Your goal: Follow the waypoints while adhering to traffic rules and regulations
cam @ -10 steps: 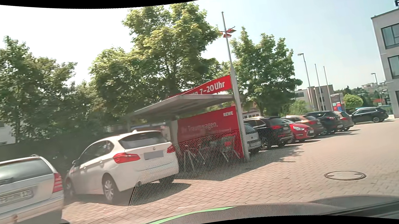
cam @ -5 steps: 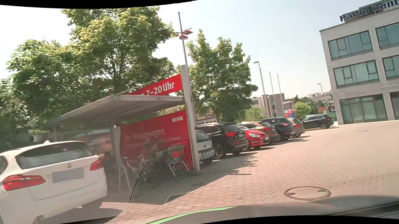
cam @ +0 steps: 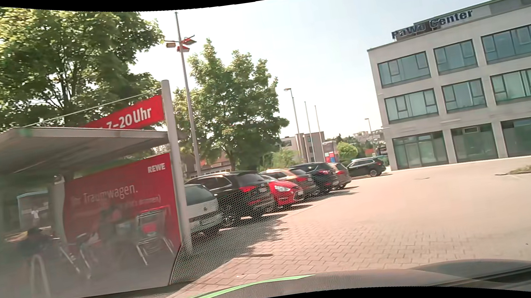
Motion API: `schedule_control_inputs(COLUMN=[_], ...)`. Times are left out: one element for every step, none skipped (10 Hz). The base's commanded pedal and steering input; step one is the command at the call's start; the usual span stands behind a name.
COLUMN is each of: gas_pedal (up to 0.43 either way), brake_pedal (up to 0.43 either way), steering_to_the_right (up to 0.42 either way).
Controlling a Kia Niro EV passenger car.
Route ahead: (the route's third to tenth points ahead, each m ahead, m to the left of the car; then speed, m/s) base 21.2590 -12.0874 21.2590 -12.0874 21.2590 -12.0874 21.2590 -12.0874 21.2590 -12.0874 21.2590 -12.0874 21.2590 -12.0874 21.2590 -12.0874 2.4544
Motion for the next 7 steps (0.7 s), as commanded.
schedule_control_inputs(gas_pedal=[0.008,0.008,0.008,0.008,0.008,0.008,0.0], brake_pedal=[0.0,0.0,0.0,0.0,0.0,0.0,0.0], steering_to_the_right=[0.476,0.463,0.444,0.424,0.407,0.39,0.378])
